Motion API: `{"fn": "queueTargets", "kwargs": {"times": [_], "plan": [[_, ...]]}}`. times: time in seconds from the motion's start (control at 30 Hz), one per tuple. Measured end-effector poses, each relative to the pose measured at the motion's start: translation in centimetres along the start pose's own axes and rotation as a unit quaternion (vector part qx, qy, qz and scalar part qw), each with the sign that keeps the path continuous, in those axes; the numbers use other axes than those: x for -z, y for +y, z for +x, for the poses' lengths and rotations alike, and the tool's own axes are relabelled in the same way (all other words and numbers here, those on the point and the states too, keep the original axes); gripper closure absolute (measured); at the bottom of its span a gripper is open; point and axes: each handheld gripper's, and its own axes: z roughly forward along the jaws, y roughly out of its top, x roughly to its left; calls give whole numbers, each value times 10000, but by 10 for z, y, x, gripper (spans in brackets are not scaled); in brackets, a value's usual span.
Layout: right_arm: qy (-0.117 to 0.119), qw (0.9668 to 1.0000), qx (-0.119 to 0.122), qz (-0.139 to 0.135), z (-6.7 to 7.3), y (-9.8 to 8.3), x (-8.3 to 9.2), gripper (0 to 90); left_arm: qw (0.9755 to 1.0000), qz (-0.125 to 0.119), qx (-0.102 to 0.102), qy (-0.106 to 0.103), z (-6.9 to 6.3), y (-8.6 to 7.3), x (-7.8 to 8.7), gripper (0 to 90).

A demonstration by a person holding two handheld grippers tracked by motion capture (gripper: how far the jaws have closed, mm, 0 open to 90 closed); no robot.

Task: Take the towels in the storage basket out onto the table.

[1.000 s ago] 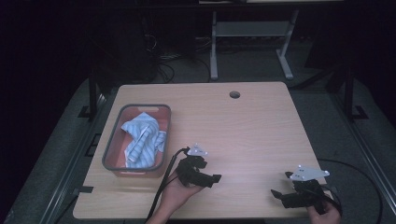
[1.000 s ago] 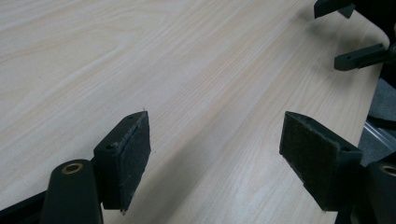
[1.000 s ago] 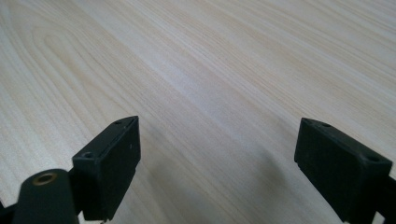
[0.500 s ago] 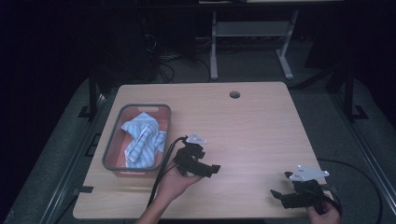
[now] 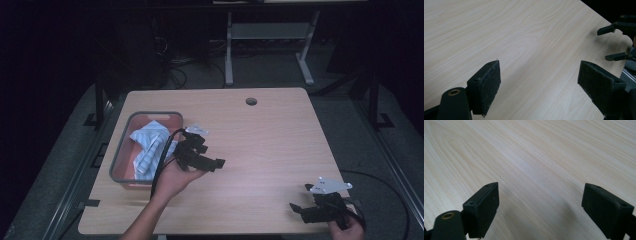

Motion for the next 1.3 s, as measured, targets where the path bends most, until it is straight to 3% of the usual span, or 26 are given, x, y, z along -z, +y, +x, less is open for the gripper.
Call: {"fn": "queueTargets", "kwargs": {"times": [0.4, 0.67, 1.07, 1.3], "plan": [[0, 10000, 36, -9, 0, 1, 0, 138, 9997, -69, 214, 45, 24, 9, 24, 191], [-8, 10000, 42, 20, 0, 1, 0, 138, 9990, -115, 439, 38, 44, 5, 39, 200], [-14, 10000, 19, 7, 0, 1, -1, 138, 9971, -160, 689, 291, 69, -6, 57, 210], [-20, 10000, 27, 7, 0, 1, -1, 138, 9945, -169, 893, 516, 85, -14, 69, 217]]}}
